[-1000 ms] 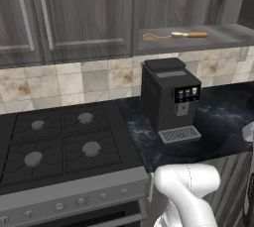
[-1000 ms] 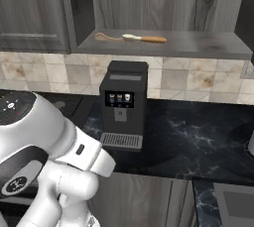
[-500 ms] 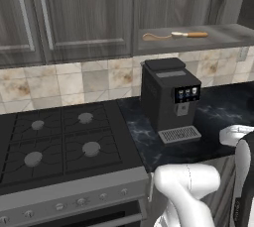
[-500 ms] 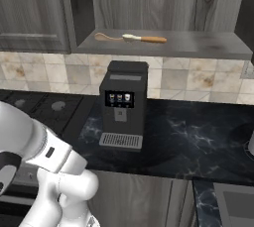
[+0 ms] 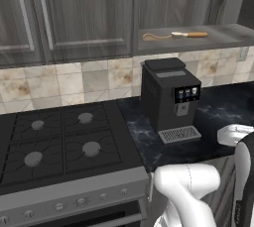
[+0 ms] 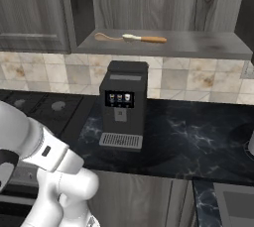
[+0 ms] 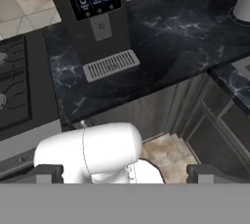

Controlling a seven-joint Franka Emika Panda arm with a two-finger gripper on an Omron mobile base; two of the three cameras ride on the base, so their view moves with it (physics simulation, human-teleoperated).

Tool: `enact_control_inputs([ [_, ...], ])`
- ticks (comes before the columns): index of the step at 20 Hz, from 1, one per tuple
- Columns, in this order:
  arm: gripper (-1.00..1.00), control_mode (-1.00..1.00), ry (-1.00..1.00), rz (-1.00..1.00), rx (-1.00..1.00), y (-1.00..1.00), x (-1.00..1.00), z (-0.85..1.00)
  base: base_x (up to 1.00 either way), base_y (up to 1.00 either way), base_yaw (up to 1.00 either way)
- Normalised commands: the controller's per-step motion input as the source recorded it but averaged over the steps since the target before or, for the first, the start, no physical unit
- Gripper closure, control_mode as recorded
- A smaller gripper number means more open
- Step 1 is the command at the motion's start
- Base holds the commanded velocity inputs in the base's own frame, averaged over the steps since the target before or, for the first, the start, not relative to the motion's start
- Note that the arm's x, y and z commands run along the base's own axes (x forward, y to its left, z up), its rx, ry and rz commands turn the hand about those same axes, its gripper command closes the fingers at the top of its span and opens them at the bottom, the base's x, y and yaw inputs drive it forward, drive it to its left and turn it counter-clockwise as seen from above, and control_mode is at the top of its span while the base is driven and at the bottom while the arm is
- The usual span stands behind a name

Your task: Organize the utensils by type. Pick up the wooden spoons from the counter and place them in the open cabinet. Then pick up the metallic utensils from the counter and place them in the open drawer.

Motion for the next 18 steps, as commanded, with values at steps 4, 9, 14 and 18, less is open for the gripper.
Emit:
enact_control_inputs([
  [4, -1.00, 1.00, -0.03, 0.00, 0.01, -0.01, -0.16, 0.00, -0.72, -0.14, -0.02],
  [9, -1.00, 1.00, 0.00, 0.00, 0.00, 0.00, 0.00, 0.00, -1.00, -0.06, -0.14],
  [14, -1.00, 1.00, 0.00, 0.00, 0.00, 0.00, 0.00, 0.00, -0.83, 0.20, -0.56],
  [18, -1.00, 1.00, 0.00, 0.00, 0.00, 0.00, 0.00, 0.00, -0.50, 0.30, -0.86],
])
